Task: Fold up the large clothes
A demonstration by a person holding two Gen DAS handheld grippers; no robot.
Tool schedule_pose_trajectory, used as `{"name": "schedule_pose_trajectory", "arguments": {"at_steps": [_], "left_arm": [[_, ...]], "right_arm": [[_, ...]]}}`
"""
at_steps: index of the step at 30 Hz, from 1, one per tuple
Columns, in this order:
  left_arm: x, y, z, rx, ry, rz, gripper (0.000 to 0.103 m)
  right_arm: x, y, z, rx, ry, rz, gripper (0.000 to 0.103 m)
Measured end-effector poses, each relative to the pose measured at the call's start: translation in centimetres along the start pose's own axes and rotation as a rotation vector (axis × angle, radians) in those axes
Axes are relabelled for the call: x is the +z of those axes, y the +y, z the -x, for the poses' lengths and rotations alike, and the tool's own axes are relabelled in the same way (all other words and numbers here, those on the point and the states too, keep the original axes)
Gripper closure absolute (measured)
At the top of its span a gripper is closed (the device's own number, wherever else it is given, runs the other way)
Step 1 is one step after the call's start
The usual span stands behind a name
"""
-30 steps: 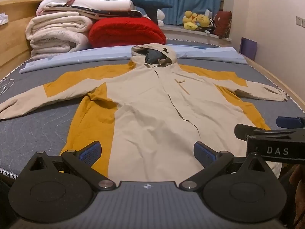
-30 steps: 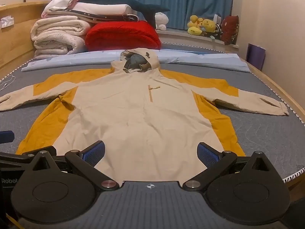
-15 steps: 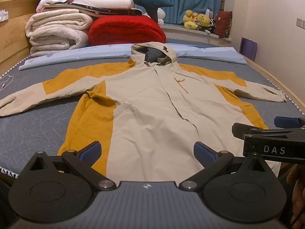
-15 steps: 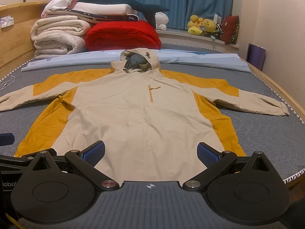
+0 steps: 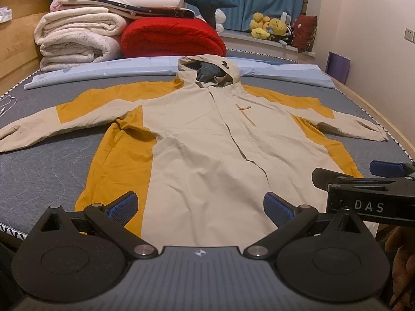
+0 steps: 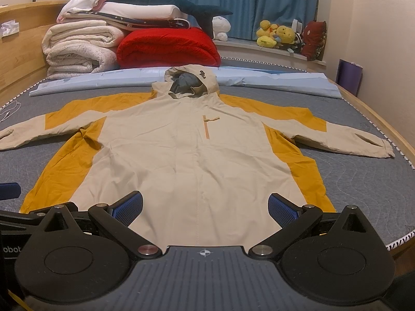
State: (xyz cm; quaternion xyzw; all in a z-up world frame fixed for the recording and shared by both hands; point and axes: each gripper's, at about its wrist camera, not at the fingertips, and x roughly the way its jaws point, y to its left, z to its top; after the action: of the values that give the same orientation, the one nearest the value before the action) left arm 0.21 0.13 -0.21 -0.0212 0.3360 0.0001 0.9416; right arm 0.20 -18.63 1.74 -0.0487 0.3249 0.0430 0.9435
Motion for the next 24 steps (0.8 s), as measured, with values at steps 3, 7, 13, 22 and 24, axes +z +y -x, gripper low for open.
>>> {"name": "schedule_pose_trajectory", "arguments": {"at_steps": [3,7,13,22,24], "left_arm": [[0.01,0.04,0.03,-0.003,-0.001,0.003,0.0],[0.0,0.07,0.02,-0.006,0.0,0.006,0.0],[0.02,0.1,0.03,-0.009,-0.004,0.009,0.0],[0.08,0.16,0.08,-0.008,-0.011,0.01,0.0],[0.11,0.1,0.15,-0.006,-0.02,0.009,0.0]], "right_arm": [[-0.04,0.1,0.01,0.0,0.0,0.0,0.001],[-0.02,0.04,-0.01,0.0,-0.001,0.0,0.001],[-0.02,0.04,-0.02,0.0,-0.002,0.0,0.001],[-0.02,0.07,-0.02,0.0,-0.005,-0.001,0.002],[0.07,0.31,-0.11,-0.001,-0.012,0.003,0.002]]}}
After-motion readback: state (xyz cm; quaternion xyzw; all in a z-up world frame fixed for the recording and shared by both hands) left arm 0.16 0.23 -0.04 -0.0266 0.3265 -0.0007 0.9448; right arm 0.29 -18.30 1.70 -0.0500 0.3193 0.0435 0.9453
